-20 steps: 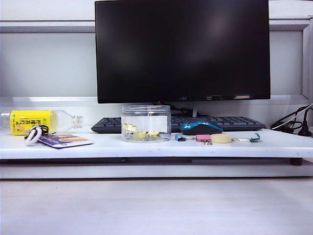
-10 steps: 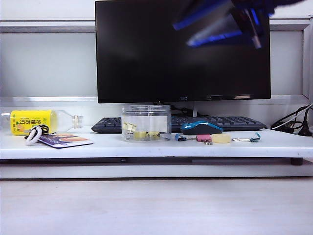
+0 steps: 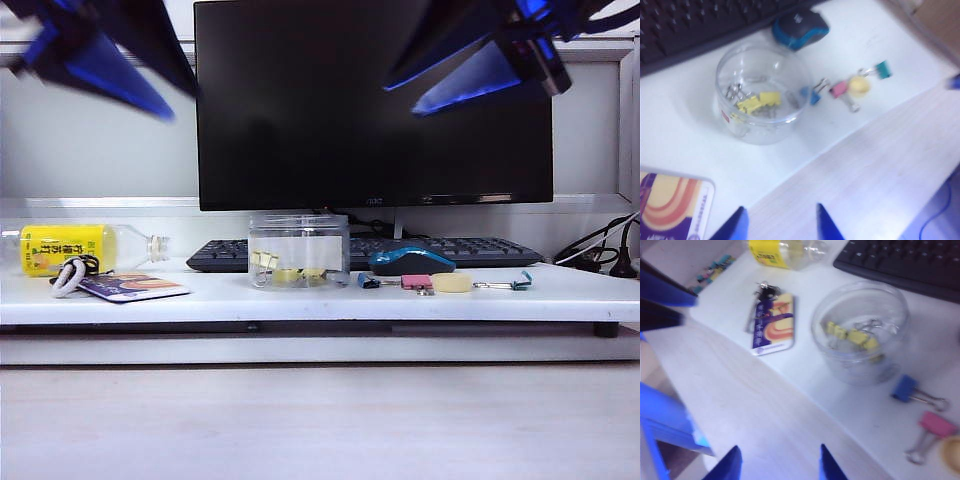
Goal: Take the clips out of the round transparent plastic box and place them on the table.
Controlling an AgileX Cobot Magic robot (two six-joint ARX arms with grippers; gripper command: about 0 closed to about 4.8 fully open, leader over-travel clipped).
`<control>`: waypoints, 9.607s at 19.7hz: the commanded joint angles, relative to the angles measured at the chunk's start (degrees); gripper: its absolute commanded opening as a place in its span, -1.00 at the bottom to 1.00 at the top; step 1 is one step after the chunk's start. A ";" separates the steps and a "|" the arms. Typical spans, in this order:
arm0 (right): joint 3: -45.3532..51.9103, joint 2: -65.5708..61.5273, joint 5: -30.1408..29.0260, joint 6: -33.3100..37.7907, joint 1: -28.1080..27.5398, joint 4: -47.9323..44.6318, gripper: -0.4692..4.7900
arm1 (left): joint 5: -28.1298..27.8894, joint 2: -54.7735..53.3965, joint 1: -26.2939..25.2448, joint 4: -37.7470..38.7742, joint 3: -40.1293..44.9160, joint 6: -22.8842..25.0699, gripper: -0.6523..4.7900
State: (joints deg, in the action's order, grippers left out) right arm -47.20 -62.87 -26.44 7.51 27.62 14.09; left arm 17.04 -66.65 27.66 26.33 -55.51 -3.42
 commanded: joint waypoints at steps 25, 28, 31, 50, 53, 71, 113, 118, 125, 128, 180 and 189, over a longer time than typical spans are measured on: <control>-7.78 0.28 5.35 -6.27 -2.58 12.22 -0.05 | -16.22 -40.79 8.59 17.88 -40.83 7.91 -0.08; -7.78 0.26 5.64 -6.29 -2.58 13.18 -0.05 | -17.27 -44.65 8.59 21.88 -45.24 7.06 -0.07; -7.78 0.28 5.97 -6.29 -2.58 13.22 -0.05 | -17.00 -46.27 8.57 21.49 -45.59 6.10 -0.07; -7.78 0.09 6.49 -6.29 -2.58 13.07 -0.05 | -10.82 -50.80 8.31 23.28 -45.68 7.28 0.18; -7.76 -0.17 7.26 -6.29 -2.58 13.05 -0.05 | -12.22 -50.80 8.26 23.61 -45.94 10.08 0.18; -7.67 -0.20 7.23 -6.47 -2.58 12.68 -0.05 | -10.99 -54.42 8.55 45.70 -61.37 15.43 0.18; -7.67 -1.86 10.03 -8.00 -2.58 9.97 -0.05 | -15.04 -61.18 8.92 43.36 -61.35 18.03 -0.01; -7.67 -1.86 10.01 -8.00 -2.58 9.64 -0.05 | -17.49 -61.68 8.94 42.36 -61.35 18.01 -0.05; -7.67 -1.86 10.03 -8.00 -2.60 9.62 -0.05 | -19.61 -62.01 9.20 40.02 -61.42 17.94 -0.29; -7.67 -1.86 10.03 -8.00 -2.60 9.62 -0.05 | -21.14 -61.94 9.22 41.53 -63.45 17.88 -0.29; -7.80 -1.84 11.37 -9.03 -6.51 10.14 -0.05 | -11.91 -61.53 -4.61 51.74 -68.89 14.10 0.12; -7.80 -1.84 11.08 -9.03 -6.51 10.54 -0.05 | -15.74 -59.39 -4.61 51.54 -69.16 12.33 0.15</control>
State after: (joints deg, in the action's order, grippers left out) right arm -54.65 -64.88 -15.03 -1.54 21.08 25.02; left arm 1.50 -127.81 23.05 78.06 -124.31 9.26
